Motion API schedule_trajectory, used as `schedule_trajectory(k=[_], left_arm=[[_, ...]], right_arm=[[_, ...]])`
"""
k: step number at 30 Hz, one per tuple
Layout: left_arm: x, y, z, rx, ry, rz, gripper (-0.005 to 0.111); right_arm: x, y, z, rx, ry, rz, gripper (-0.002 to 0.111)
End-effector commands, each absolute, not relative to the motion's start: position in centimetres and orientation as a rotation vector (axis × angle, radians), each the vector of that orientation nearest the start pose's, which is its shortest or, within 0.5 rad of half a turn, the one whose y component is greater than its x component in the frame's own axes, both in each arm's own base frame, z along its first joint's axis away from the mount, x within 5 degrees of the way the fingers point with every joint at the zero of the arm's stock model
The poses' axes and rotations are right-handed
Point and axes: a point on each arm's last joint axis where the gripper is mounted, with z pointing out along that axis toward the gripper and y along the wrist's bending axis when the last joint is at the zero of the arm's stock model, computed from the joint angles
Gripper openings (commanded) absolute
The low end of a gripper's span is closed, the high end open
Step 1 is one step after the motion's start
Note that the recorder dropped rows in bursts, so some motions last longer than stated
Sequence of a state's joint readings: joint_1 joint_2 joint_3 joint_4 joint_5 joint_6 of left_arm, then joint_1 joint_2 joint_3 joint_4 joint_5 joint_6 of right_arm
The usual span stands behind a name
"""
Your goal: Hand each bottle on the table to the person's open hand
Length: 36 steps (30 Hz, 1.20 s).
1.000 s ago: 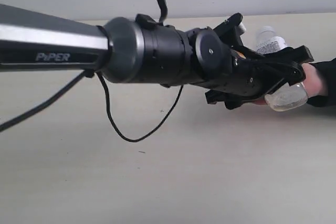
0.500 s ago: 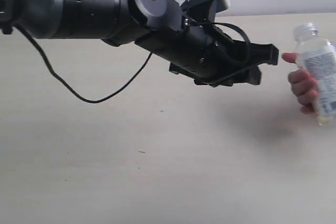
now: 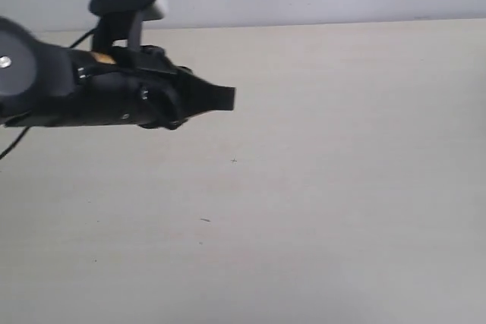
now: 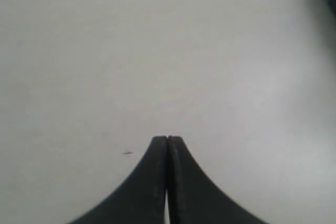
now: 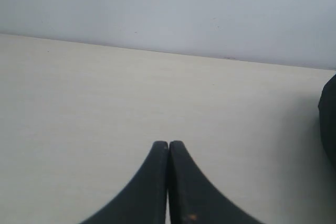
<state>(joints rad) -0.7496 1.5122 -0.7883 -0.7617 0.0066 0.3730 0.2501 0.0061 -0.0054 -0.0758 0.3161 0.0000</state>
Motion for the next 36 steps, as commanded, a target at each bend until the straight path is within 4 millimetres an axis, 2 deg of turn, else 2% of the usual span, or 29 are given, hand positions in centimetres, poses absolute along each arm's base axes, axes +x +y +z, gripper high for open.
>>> schedule_trajectory(k=[1, 9, 13, 17, 22, 26, 29, 32, 36], left_arm=[[21.1, -17.5, 22.7, 0.427, 2.143, -0.512, 0.0], [17.9, -15.0, 24.0, 0.607, 2.04, -0.462, 0.0], [17.5, -13.2, 25.2, 0.557, 1.987, -0.445, 0.0], [17.5, -10.7, 26.5, 0.464, 1.964, -0.411, 0.0], [18.5, -7.6, 27.0, 0.323, 1.97, -0.312, 0.0], [19.7, -3.4, 26.9, -0.131, 1.911, -0.267, 0.0], [19.6, -1.0, 26.2, -0.251, 1.92, -0.192, 0.0], [19.2, -0.2, 25.5, -0.266, 1.942, -0.154, 0.0], [18.7, -0.6, 25.0, -0.241, 1.999, -0.188, 0.0]], right_arm=[[5.3, 1.1, 18.5, -0.268, 1.773, 0.102, 0.0], [5.3, 1.1, 18.5, -0.268, 1.773, 0.102, 0.0], [5.3, 1.1, 18.5, -0.268, 1.773, 0.102, 0.0], [5.3, 1.1, 18.5, -0.268, 1.773, 0.102, 0.0], [5.3, 1.1, 18.5, -0.268, 1.773, 0.102, 0.0], [5.3, 1.1, 18.5, -0.268, 1.773, 0.102, 0.0], [5.3, 1.1, 18.5, -0.268, 1.773, 0.102, 0.0], [5.3, 1.1, 18.5, -0.268, 1.773, 0.102, 0.0], [5.3, 1.1, 18.5, -0.268, 1.773, 0.102, 0.0]])
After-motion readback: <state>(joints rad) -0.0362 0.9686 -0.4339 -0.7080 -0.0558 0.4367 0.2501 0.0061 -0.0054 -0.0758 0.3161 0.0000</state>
